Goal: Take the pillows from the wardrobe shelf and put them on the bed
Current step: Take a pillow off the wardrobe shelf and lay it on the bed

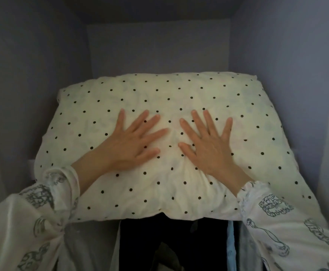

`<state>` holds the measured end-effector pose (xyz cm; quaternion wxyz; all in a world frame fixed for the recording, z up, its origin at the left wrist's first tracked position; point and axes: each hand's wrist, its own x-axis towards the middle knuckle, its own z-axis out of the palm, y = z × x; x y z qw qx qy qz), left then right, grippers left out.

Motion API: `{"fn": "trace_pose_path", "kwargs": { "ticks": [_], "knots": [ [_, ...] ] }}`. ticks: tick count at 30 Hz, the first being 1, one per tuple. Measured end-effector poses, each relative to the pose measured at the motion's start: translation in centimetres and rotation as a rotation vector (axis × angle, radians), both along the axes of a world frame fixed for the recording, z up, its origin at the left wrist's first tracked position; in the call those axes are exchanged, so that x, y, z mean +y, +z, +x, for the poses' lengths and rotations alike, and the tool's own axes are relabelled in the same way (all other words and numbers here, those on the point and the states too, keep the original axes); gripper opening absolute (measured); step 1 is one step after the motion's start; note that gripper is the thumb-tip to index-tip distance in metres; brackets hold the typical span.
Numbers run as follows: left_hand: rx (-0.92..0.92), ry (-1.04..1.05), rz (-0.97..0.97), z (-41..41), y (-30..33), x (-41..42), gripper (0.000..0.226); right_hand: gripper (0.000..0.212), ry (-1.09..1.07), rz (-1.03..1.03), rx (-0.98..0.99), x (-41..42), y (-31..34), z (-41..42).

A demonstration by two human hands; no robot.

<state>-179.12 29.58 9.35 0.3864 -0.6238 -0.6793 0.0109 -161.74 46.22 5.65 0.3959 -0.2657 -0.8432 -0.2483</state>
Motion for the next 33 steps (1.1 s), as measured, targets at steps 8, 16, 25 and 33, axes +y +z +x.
{"fn": "trace_pose_path", "kwargs": {
  "ticks": [8, 16, 25, 33],
  "knots": [
    [-0.143, 0.044, 0.24, -2.2, 8.6, 6.1, 0.062, 0.061, 0.003, 0.104, 0.052, 1.1, -1.1, -0.4],
    [-0.227, 0.191, 0.263, -2.6, 10.3, 9.3, 0.078, 0.059, 0.043, 0.16, 0.049, 2.1, -1.2, -0.6],
    [-0.225, 0.255, 0.402, -1.8, 8.3, 7.1, 0.079, 0.06, 0.079, 0.193, -0.026, 2.3, -0.6, -0.1],
    [-0.386, 0.421, 0.537, -1.0, 3.5, 2.5, 0.082, 0.06, 0.172, 0.358, -0.232, 2.9, 1.6, 0.9]
  ]
}}
